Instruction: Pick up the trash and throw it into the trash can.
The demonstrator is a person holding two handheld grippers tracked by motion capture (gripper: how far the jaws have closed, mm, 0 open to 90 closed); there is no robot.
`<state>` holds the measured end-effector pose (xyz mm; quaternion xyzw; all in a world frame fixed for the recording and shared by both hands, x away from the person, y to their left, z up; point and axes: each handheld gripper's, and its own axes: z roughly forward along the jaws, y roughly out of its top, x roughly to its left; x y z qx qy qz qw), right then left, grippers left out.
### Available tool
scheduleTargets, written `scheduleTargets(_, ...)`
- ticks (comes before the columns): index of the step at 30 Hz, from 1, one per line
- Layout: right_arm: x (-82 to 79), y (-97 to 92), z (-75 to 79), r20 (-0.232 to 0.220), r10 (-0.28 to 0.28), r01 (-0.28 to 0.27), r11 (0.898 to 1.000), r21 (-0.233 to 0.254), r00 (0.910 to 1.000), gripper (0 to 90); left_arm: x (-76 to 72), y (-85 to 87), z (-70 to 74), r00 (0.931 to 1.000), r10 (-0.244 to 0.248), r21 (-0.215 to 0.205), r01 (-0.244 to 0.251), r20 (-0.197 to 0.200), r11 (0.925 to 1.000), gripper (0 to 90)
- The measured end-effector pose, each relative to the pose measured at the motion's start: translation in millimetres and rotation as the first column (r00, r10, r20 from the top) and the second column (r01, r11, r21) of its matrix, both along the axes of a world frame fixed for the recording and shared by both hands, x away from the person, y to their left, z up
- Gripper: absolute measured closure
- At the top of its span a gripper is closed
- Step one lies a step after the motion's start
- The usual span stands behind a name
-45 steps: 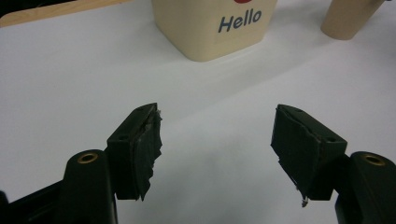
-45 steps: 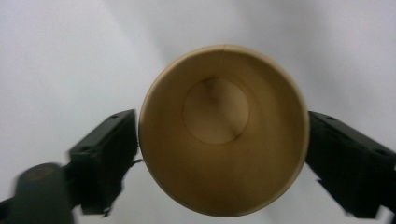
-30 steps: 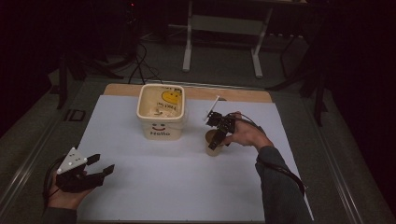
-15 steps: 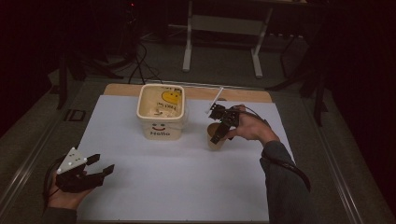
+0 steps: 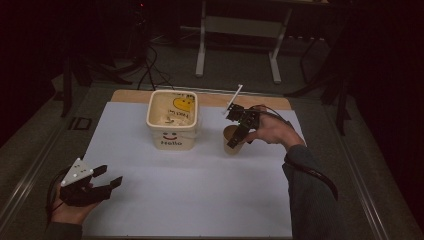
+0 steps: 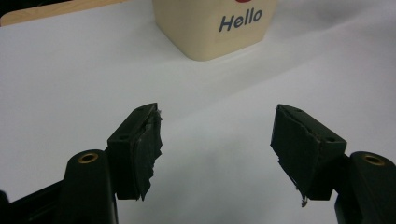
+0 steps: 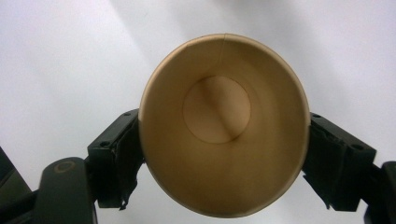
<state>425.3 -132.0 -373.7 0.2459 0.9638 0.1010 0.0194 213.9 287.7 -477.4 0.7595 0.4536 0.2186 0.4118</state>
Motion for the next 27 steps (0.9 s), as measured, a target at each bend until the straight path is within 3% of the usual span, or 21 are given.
scheduleTargets(27, 1.0, -9.7, 35.5, 0.025, 0.009, -0.009, 1.0, -0.006, 0.9997, 20.7, -0.1, 0.8, -0.2, 1.0, 0.001, -0.002, -0.001, -0.002, 1.0, 33.4)
